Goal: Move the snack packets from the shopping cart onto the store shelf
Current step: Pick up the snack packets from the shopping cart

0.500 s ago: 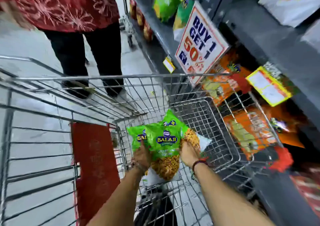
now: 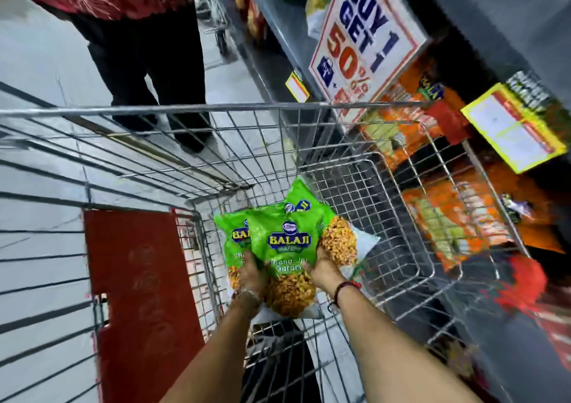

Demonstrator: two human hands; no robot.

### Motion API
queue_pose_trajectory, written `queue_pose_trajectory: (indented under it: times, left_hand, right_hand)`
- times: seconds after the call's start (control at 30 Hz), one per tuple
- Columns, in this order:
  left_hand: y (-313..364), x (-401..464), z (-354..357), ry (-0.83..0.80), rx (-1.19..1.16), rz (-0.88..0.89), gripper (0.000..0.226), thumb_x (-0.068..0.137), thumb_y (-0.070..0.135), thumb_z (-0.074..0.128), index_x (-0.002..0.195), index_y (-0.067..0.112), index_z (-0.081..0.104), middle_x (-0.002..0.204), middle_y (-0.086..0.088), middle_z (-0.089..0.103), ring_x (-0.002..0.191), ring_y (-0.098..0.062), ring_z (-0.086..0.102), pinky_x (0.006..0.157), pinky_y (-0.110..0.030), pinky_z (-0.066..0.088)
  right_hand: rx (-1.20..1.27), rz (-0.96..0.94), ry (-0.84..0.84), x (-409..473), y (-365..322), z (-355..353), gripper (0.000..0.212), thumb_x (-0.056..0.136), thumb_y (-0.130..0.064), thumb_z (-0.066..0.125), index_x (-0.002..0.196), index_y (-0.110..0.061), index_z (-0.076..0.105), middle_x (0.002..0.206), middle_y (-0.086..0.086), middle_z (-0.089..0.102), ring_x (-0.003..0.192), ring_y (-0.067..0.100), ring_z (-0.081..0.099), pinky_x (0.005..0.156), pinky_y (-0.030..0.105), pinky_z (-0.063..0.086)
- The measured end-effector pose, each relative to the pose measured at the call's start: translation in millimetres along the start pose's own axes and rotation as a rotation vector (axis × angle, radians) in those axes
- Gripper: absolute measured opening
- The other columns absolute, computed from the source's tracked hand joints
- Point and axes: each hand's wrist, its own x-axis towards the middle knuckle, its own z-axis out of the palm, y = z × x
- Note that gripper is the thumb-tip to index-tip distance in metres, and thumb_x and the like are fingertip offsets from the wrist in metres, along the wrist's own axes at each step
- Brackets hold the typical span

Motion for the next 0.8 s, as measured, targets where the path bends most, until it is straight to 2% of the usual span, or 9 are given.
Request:
queue_pose_trajectory:
  times: [0.2, 0.3, 0.4, 0.47, 0.57, 0.63, 0.7, 0.77, 0.8]
  left_hand:
    - [36.8, -39.3, -24.6, 0.054, -0.166, 0.165, 0.051, 0.083, 0.013, 0.056, 0.125, -0.001, 0.032, 0.115, -0.040, 0.053, 0.103, -0.051, 0.053, 0.086, -0.055, 0.048]
    - [81.6, -86.5, -38.3, 0.077, -0.190, 0.378, 0.052, 0.084, 0.006, 0.055, 0.129, -0.002, 0.031, 0.116, -0.026, 0.056, 0.107, -0.038, 0.055, 0.085, -0.033, 0.047]
    - [126.8, -143.0, -50.4, 0.078, -0.204, 0.584, 0.051, 0.081, 0.011, 0.060, 0.126, 0.002, 0.036, 0.118, -0.029, 0.058, 0.106, -0.041, 0.057, 0.086, -0.042, 0.047]
    - [152.2, -182.5, -50.6, 0.064, -0.187, 0.712, 0.044, 0.081, 0.014, 0.061, 0.120, 0.004, 0.043, 0.112, -0.023, 0.062, 0.097, -0.027, 0.062, 0.074, -0.028, 0.049]
    - [184.0, -238.4, -34.6, 0.008, -0.198, 0.879, 0.037, 0.082, 0.003, 0.058, 0.116, -0.004, 0.048, 0.107, -0.016, 0.060, 0.067, 0.008, 0.059, 0.051, -0.003, 0.042]
    - [201.7, -278.9, -14.6, -0.054, -0.182, 0.955, 0.036, 0.079, 0.007, 0.064, 0.111, -0.005, 0.053, 0.105, -0.019, 0.063, 0.072, -0.001, 0.061, 0.055, -0.008, 0.044]
    - [215.9, -303.5, 8.9, -0.162, -0.167, 1.006, 0.037, 0.074, 0.019, 0.069, 0.105, 0.003, 0.059, 0.104, -0.020, 0.066, 0.081, -0.011, 0.064, 0.080, -0.028, 0.055]
    - [231.5, -328.4, 40.7, -0.280, -0.133, 1.066, 0.028, 0.069, 0.024, 0.070, 0.095, 0.016, 0.062, 0.101, -0.015, 0.065, 0.084, -0.013, 0.063, 0.093, -0.048, 0.049]
    - [239.9, -348.1, 58.5, -0.316, -0.111, 1.096, 0.023, 0.071, 0.021, 0.070, 0.092, 0.017, 0.062, 0.099, -0.013, 0.064, 0.088, -0.018, 0.061, 0.093, -0.048, 0.047]
  right_hand:
    - [0.119, -0.175, 0.074, -53.4, -27.2, -47.5, 0.040, 0.088, -0.014, 0.053, 0.124, -0.003, 0.040, 0.121, 0.022, 0.057, 0.110, 0.034, 0.055, 0.090, 0.039, 0.045]
    - [0.201, -0.313, 0.226, -104.4, -36.3, -88.5, 0.033, 0.086, -0.011, 0.056, 0.116, -0.002, 0.046, 0.119, 0.025, 0.059, 0.110, 0.036, 0.055, 0.093, 0.042, 0.044]
    - [0.297, -0.460, 0.378, -162.8, -36.6, -131.0, 0.033, 0.087, -0.002, 0.052, 0.119, 0.004, 0.044, 0.125, 0.024, 0.055, 0.115, 0.033, 0.052, 0.090, 0.031, 0.038]
    - [0.347, -0.542, 0.488, -206.1, -25.6, -158.9, 0.036, 0.087, -0.002, 0.053, 0.122, 0.003, 0.043, 0.128, 0.022, 0.054, 0.119, 0.031, 0.050, 0.092, 0.030, 0.038]
    - [0.362, -0.560, 0.658, -260.7, 5.5, -194.6, 0.037, 0.087, -0.012, 0.056, 0.121, -0.005, 0.044, 0.124, 0.020, 0.058, 0.114, 0.032, 0.054, 0.094, 0.039, 0.042]
    - [0.393, -0.529, 0.786, -297.1, 36.6, -215.7, 0.036, 0.086, -0.016, 0.058, 0.119, -0.009, 0.046, 0.119, 0.020, 0.061, 0.109, 0.035, 0.057, 0.092, 0.042, 0.045]
    - [0.429, -0.503, 0.882, -327.6, 66.6, -233.5, 0.036, 0.084, -0.018, 0.059, 0.118, -0.010, 0.048, 0.116, 0.021, 0.063, 0.108, 0.037, 0.058, 0.091, 0.046, 0.046]
    - [0.439, -0.442, 0.991, -357.6, 102.3, -253.3, 0.036, 0.084, -0.022, 0.060, 0.117, -0.011, 0.050, 0.115, 0.020, 0.064, 0.107, 0.037, 0.057, 0.090, 0.045, 0.047]
    - [0.448, -0.413, 1.038, -371.2, 121.4, -264.3, 0.038, 0.084, -0.025, 0.059, 0.118, -0.011, 0.049, 0.116, 0.021, 0.064, 0.108, 0.038, 0.056, 0.090, 0.046, 0.047]
